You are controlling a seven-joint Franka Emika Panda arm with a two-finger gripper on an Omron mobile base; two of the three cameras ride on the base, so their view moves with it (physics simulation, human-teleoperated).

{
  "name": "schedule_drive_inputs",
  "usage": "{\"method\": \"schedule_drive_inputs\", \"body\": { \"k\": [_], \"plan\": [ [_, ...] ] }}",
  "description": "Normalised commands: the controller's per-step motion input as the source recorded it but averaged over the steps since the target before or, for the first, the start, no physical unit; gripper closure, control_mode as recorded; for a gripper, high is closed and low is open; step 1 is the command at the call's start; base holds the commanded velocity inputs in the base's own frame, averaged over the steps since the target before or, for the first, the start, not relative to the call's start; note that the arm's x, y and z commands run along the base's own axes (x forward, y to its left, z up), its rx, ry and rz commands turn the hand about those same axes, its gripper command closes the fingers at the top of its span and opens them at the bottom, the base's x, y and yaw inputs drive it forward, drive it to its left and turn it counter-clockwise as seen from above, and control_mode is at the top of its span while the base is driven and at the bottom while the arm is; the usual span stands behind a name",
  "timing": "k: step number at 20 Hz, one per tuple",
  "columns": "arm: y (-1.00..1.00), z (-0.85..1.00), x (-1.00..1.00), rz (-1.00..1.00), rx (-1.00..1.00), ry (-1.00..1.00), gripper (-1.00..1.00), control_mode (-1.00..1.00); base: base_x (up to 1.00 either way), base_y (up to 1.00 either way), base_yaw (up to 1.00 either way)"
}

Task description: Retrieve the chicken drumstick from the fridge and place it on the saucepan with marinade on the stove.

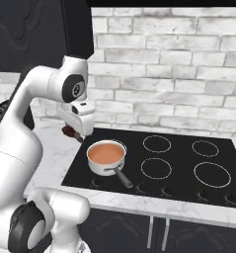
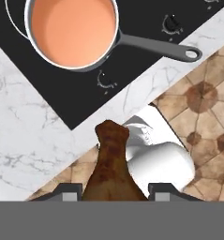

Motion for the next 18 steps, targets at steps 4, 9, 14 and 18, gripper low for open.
{"method": "schedule_drive_inputs", "body": {
  "k": [4, 9, 14, 18],
  "plan": [
    [-0.35, -0.59, 0.03, 0.00, 0.13, -0.02, 1.00, -1.00, 0.00, 0.00, 0.00],
    [-0.01, -0.35, 0.01, 0.00, 0.08, -0.16, 1.00, -1.00, 0.00, 0.00, 0.00],
    [0.06, -0.12, 0.04, 0.00, 0.03, -0.23, 1.00, -1.00, 0.00, 0.00, 0.00],
    [0.08, 0.00, 0.21, 0.00, 0.00, 0.01, 1.00, -1.00, 0.00, 0.00, 0.00]
  ]
}}
